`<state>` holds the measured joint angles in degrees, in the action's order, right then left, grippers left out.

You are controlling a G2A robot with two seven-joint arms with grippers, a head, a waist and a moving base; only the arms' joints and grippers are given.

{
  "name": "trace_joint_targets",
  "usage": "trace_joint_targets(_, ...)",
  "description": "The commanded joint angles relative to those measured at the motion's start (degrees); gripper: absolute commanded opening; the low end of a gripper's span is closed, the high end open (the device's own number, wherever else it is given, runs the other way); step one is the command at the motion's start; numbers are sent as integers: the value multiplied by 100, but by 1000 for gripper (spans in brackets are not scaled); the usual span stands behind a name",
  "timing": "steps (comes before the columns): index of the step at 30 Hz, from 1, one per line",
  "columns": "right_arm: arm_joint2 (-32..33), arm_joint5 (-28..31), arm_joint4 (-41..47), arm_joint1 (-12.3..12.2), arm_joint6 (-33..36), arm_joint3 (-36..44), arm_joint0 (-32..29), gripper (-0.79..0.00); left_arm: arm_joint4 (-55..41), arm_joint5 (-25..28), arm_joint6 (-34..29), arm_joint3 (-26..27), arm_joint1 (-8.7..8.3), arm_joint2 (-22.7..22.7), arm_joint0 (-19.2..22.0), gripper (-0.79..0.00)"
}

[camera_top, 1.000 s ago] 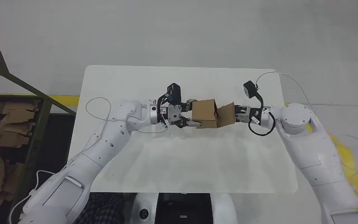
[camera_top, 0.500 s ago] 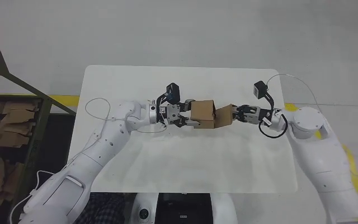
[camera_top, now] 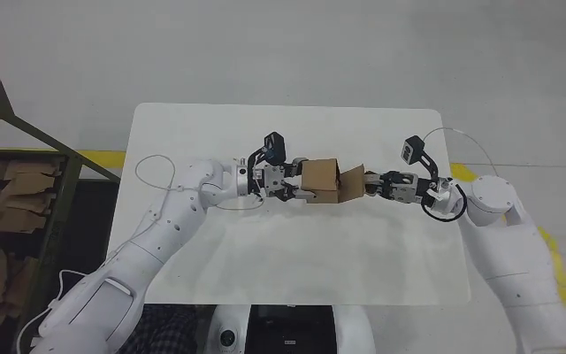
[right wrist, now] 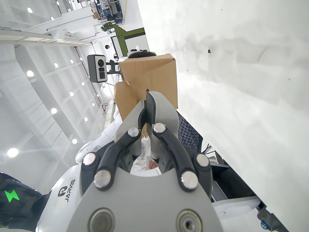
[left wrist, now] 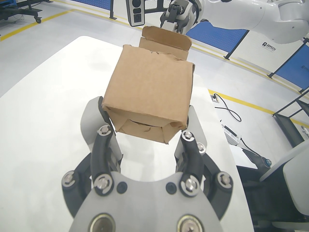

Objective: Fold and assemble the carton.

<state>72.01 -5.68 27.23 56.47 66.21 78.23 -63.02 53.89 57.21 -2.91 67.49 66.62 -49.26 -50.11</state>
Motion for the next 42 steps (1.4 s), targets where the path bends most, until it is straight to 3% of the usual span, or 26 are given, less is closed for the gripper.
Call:
trace_joint_targets(1,-50,-14,-8,8,-1,-73,9,-785,109,-47,1,-12,5,6,2,-237)
trace_joint_targets(30,-1327,226,370,446,128,-1917,746,-785,1199,-209,359,-739,99,214,-32,-240)
trace_joint_targets(37,-1122,547,233,413,-112,-2126,848,-785,1284,-227,410,-975,137,262,22,-237)
trace_joint_targets(42,-931,451,-251,315,-531,-2029,749,-785,1334,-232,479,-1082,166,293,61,-237)
